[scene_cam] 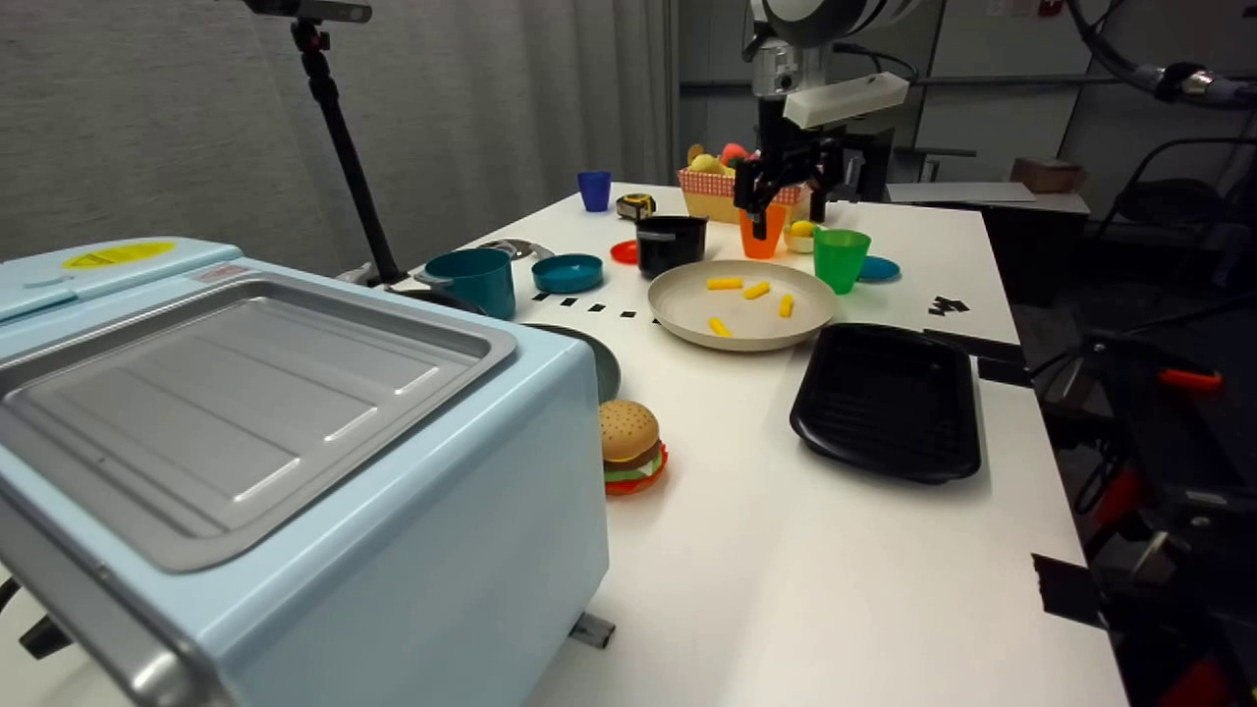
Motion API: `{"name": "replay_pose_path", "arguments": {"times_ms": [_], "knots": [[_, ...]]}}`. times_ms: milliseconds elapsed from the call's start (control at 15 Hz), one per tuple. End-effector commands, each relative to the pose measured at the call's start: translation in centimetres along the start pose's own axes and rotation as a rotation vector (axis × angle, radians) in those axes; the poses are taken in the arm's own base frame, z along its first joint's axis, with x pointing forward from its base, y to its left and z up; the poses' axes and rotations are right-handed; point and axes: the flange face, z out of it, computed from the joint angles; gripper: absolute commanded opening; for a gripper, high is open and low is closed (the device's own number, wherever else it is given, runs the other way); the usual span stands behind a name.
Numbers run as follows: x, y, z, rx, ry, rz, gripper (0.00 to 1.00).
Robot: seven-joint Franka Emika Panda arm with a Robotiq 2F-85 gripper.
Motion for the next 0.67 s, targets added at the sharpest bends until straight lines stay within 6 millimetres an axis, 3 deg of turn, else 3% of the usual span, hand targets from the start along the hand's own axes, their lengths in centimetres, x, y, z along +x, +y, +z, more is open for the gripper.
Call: {"name": "replay_pose_path", "arguments": {"times_ms": [0, 600], "knots": [[0.7, -0.3, 0.6, 0.031, -0.031, -0.112, 1.0], [2.2, -1.1, 3.1, 0.062, -0.122, -0.395, 1.0]]}}
